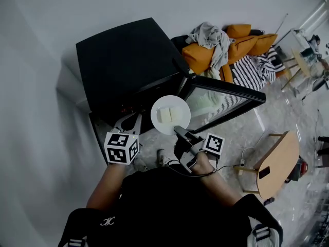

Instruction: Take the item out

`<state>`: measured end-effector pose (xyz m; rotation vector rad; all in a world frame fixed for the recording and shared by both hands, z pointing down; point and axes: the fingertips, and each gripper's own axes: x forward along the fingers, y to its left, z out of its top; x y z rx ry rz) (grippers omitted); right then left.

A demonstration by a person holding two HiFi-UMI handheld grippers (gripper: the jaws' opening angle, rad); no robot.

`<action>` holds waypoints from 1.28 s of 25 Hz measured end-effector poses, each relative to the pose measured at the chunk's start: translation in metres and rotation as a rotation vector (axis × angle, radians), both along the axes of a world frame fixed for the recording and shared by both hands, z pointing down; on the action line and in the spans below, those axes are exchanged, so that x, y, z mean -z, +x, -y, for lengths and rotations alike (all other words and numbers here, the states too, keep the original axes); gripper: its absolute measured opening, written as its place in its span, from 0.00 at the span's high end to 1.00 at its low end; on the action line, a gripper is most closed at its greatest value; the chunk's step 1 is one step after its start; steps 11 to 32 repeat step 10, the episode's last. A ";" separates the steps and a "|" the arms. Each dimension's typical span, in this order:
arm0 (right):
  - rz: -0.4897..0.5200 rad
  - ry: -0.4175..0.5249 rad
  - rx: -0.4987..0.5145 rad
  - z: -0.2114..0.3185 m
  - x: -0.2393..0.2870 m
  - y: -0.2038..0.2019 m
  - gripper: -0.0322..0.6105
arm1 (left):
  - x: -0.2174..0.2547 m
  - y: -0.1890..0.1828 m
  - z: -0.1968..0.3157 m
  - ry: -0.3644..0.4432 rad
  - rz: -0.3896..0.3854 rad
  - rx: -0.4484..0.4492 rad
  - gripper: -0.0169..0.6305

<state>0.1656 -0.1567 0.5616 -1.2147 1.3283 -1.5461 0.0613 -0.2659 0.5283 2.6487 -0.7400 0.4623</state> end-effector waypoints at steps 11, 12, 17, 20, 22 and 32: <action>0.005 0.001 0.016 0.010 0.002 0.001 0.92 | -0.001 0.004 0.004 -0.002 0.005 -0.004 0.97; 0.005 0.001 0.016 0.010 0.002 0.001 0.92 | -0.001 0.004 0.004 -0.002 0.005 -0.004 0.97; 0.005 0.001 0.016 0.010 0.002 0.001 0.92 | -0.001 0.004 0.004 -0.002 0.005 -0.004 0.97; 0.005 0.001 0.016 0.010 0.002 0.001 0.92 | -0.001 0.004 0.004 -0.002 0.005 -0.004 0.97; 0.005 0.001 0.016 0.010 0.002 0.001 0.92 | -0.001 0.004 0.004 -0.002 0.005 -0.004 0.97; 0.005 0.001 0.016 0.010 0.002 0.001 0.92 | -0.001 0.004 0.004 -0.002 0.005 -0.004 0.97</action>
